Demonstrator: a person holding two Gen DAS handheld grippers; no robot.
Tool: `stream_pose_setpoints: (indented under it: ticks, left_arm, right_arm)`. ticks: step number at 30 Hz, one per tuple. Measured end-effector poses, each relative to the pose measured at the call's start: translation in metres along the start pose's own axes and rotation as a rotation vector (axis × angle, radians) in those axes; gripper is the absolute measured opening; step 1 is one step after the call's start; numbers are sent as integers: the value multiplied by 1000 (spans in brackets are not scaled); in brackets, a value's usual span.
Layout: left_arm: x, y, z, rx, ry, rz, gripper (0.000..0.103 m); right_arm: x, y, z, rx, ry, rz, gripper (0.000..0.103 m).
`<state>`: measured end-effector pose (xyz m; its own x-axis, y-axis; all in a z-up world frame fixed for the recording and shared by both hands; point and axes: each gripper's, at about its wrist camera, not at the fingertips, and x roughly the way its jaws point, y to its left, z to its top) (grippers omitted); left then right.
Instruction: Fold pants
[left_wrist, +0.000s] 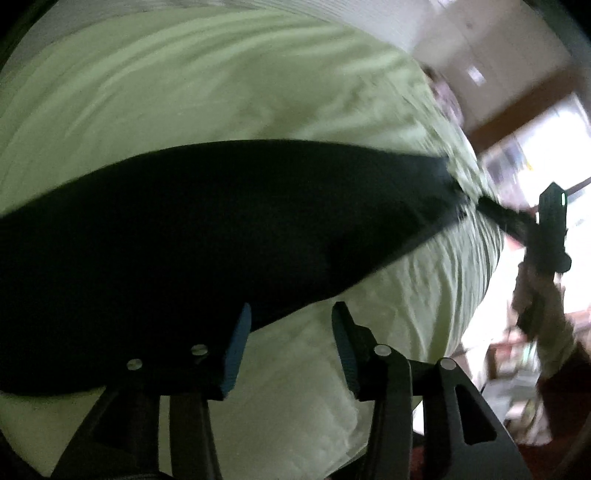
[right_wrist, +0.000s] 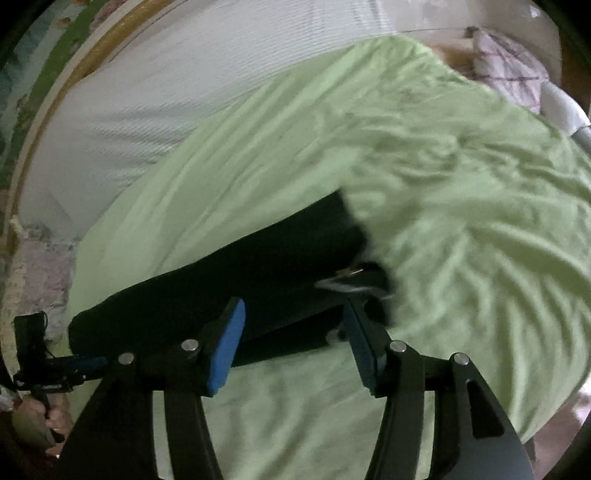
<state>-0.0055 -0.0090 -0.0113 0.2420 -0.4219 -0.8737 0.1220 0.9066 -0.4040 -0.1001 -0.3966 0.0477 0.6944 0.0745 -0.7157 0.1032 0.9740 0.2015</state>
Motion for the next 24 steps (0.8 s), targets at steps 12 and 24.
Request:
stream_pose_setpoints:
  ticks: [12, 24]
  left_arm:
    - [-60, 123, -55, -443, -114, 71, 47]
    - [-82, 200, -77, -768, -209, 71, 53]
  right_arm:
    - [46, 82, -28, -62, 104, 146, 57]
    - [99, 260, -90, -663, 247, 287, 57]
